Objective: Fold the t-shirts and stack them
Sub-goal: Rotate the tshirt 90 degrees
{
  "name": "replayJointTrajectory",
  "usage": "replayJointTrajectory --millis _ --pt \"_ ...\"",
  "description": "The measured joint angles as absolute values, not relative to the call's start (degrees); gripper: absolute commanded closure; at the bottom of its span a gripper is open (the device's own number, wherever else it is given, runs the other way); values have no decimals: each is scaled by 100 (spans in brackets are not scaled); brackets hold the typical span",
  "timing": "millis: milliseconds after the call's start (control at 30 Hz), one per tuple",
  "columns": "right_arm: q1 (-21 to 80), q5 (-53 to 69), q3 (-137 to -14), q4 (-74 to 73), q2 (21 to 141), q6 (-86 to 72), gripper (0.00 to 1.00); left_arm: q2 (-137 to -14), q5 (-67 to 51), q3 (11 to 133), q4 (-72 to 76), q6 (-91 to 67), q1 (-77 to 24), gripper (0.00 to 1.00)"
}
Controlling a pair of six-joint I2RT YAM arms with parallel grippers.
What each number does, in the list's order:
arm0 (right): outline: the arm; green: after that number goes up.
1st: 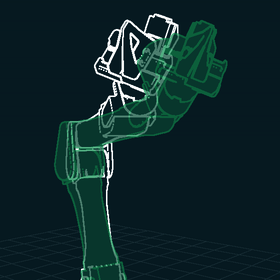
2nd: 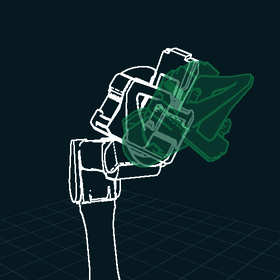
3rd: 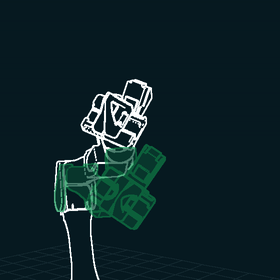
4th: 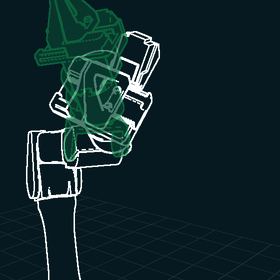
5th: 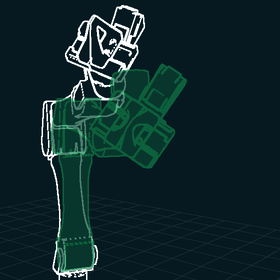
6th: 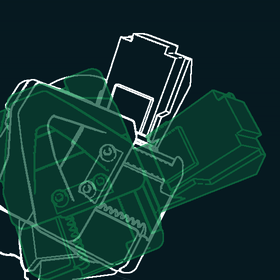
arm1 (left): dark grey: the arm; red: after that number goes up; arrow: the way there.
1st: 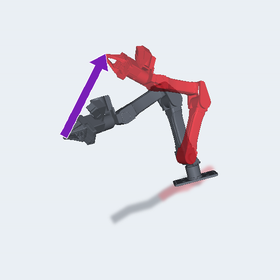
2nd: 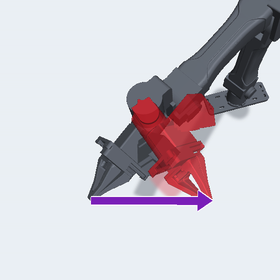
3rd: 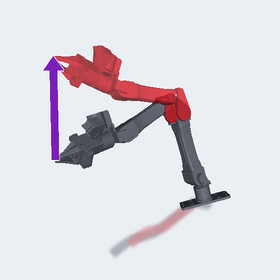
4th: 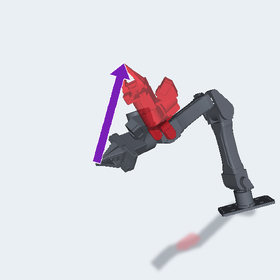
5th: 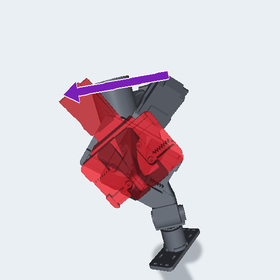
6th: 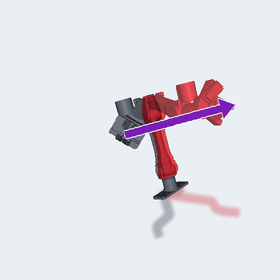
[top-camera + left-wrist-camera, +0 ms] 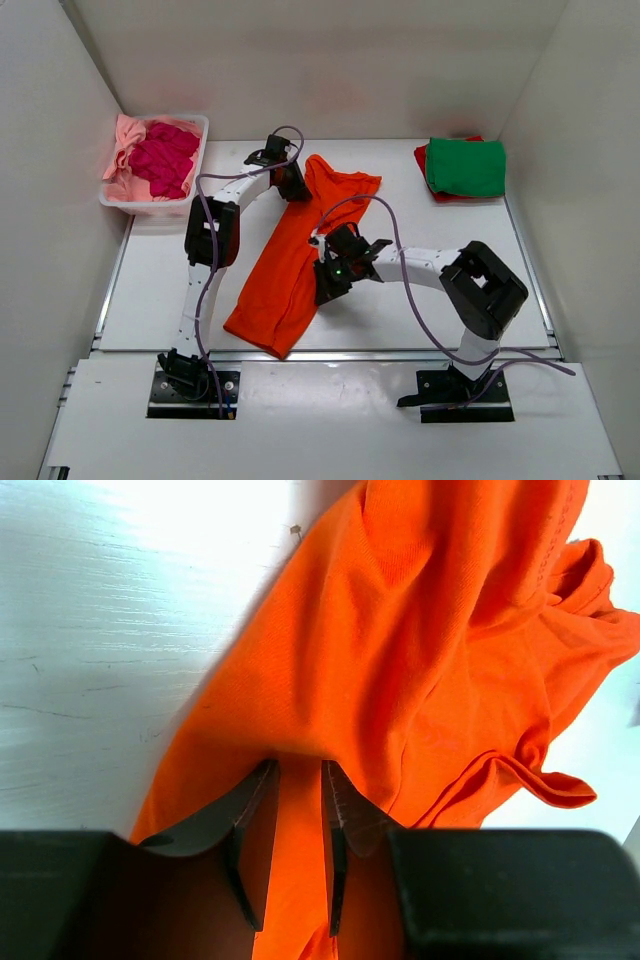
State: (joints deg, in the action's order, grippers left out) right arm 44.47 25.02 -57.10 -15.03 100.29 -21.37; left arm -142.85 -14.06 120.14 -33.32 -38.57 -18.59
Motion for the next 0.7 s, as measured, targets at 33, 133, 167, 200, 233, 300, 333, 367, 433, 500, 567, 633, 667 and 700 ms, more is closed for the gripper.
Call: replayJointTrajectory --millis 33,133,167,200,233,300,333,367,433,500,567,633,667,700 --pt "4567 2486 -5721 -1352 10029 -2231 100 -14285 -1409 12009 -3319 -3861 -1859 64" --pt "4711 2530 -5747 -937 10029 -2451 100 -14285 -1406 12005 -3295 -3861 -1859 64" --pt "4716 2541 -5745 -799 10031 -2550 100 -14285 -1404 12003 -3291 -3859 -1859 64" --pt "4733 2558 -5745 -663 10047 -2615 100 -14282 -1406 11985 -3271 -3861 -1855 64" --pt "4753 2582 -5745 -497 10084 -2694 100 -14274 -1413 11959 -3240 -3868 -1846 64" --pt "4805 2633 -5754 -196 10219 -2799 100 -14269 -1424 11935 -3188 -3894 -1841 65" --pt "4877 2659 -5780 -75 10337 -2849 99 -14269 -1426 11922 -3157 -3903 -1826 64" --pt "4960 2676 -5804 10 10451 -2875 100 -14269 -1437 11917 -3131 -3913 -1822 64" --pt "5155 2705 -5822 117 10665 -2950 100 -14269 -1439 11917 -3103 -3959 -1809 64" --pt "5282 2705 -5758 128 10787 -3044 100 -14271 -1439 11922 -3100 -4001 -1793 64" --pt "5251 2746 -5690 102 10774 -3096 100 -14309 -1435 11998 -3135 -4042 -1767 64" --pt "5129 2762 -5701 -58 10757 -2980 99 -14372 -1400 12123 -3166 -4058 -1737 64" --pt "5028 2775 -5760 -263 10748 -2836 100 -14418 -1367 12213 -3181 -4073 -1719 64" --pt "4923 2773 -5848 -482 10748 -2650 100 -14462 -1341 12285 -3199 -4084 -1702 64"
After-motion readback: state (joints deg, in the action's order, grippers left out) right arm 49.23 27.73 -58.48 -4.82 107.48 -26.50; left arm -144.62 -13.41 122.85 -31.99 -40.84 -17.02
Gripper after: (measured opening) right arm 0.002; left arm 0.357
